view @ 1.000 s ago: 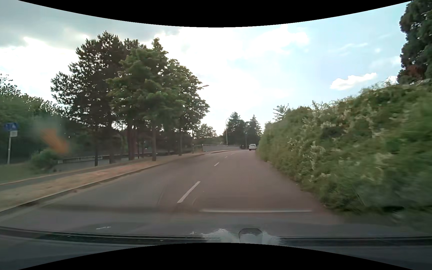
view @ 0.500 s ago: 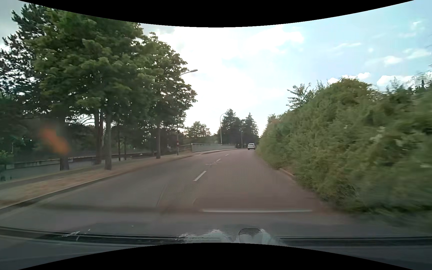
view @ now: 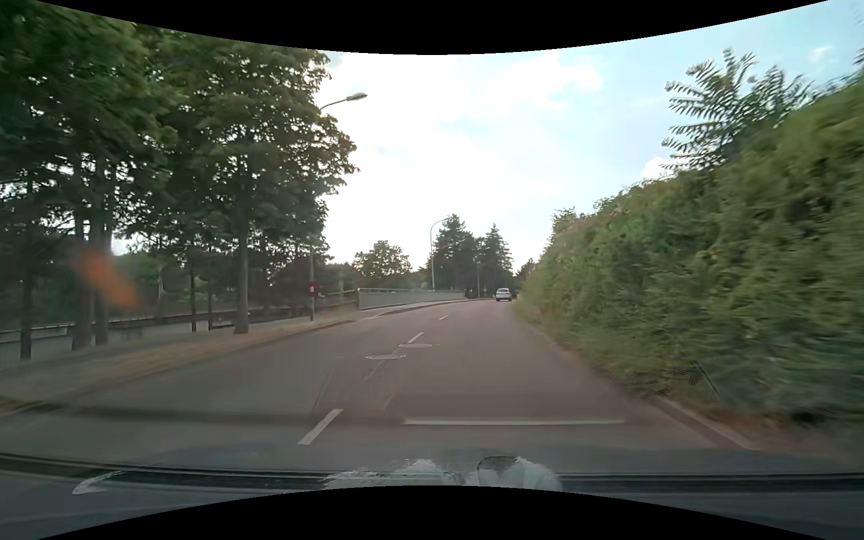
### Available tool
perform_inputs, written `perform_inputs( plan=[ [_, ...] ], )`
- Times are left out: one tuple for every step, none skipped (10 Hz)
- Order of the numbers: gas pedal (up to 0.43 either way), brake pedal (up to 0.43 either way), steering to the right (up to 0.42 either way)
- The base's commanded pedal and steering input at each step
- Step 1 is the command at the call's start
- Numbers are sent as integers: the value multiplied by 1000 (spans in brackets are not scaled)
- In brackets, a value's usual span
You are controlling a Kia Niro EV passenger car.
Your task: Follow the waypoints while adhering to traffic rules and regulations
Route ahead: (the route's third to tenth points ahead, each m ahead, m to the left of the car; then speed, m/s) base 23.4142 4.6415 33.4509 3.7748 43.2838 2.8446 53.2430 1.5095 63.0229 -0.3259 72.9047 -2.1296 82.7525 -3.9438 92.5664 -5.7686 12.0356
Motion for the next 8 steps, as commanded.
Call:
perform_inputs(
  plan=[
    [118,0,8],
    [118,0,8],
    [110,0,8],
    [110,0,6],
    [110,0,6],
    [110,0,7],
    [110,0,8],
    [110,0,9]
  ],
)
